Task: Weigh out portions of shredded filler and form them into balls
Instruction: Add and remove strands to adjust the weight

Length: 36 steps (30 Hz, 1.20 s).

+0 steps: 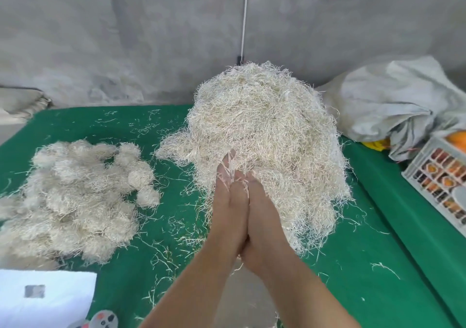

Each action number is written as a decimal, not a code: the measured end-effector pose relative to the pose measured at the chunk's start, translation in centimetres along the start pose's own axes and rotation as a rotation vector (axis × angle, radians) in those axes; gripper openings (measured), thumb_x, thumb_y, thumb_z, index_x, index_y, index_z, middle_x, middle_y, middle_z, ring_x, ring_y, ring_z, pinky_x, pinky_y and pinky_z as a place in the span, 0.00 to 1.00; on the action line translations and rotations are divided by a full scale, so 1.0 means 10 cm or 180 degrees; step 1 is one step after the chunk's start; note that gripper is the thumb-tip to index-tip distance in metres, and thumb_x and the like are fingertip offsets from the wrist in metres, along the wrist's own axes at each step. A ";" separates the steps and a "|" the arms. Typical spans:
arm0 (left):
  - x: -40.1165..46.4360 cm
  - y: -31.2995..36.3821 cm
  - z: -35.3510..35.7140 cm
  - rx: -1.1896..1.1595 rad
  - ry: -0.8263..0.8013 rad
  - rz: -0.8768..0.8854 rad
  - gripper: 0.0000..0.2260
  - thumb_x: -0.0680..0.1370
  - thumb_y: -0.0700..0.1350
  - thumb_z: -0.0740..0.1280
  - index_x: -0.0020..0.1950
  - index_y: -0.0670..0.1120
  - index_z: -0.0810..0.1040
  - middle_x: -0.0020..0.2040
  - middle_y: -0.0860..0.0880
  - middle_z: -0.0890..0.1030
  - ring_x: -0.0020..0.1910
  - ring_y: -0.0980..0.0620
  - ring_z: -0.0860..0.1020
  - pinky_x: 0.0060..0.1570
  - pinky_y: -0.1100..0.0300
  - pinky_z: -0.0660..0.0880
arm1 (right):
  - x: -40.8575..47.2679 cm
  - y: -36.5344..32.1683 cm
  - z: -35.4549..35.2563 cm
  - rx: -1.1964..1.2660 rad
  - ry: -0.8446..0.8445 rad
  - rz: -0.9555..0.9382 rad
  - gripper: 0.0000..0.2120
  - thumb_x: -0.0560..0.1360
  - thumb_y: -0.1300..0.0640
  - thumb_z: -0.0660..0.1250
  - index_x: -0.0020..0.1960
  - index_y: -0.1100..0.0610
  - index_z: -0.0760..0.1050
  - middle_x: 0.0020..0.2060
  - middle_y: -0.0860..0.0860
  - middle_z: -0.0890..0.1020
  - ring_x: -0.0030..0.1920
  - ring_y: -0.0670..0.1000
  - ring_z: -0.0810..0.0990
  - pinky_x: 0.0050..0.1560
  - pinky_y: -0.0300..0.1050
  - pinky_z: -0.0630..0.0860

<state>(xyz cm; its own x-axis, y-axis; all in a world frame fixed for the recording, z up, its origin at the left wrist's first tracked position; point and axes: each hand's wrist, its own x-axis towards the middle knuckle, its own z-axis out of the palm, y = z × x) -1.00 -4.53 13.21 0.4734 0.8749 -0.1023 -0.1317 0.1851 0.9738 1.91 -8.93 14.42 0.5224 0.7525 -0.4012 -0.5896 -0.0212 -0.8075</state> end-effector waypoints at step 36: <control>0.05 -0.15 -0.11 -0.0169 0.0196 0.0289 0.21 0.83 0.43 0.64 0.67 0.68 0.73 0.71 0.50 0.68 0.67 0.53 0.71 0.59 0.51 0.78 | 0.25 0.05 -0.05 -0.1116 -0.0157 -0.0503 0.11 0.84 0.53 0.59 0.57 0.40 0.78 0.50 0.41 0.87 0.55 0.45 0.85 0.57 0.48 0.82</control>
<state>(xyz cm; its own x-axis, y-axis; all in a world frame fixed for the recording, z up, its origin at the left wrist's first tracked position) -1.55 -3.87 11.52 0.4032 0.9147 -0.0281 -0.2184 0.1260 0.9677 3.25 -7.40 12.79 0.5545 0.7951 -0.2457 -0.2533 -0.1200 -0.9599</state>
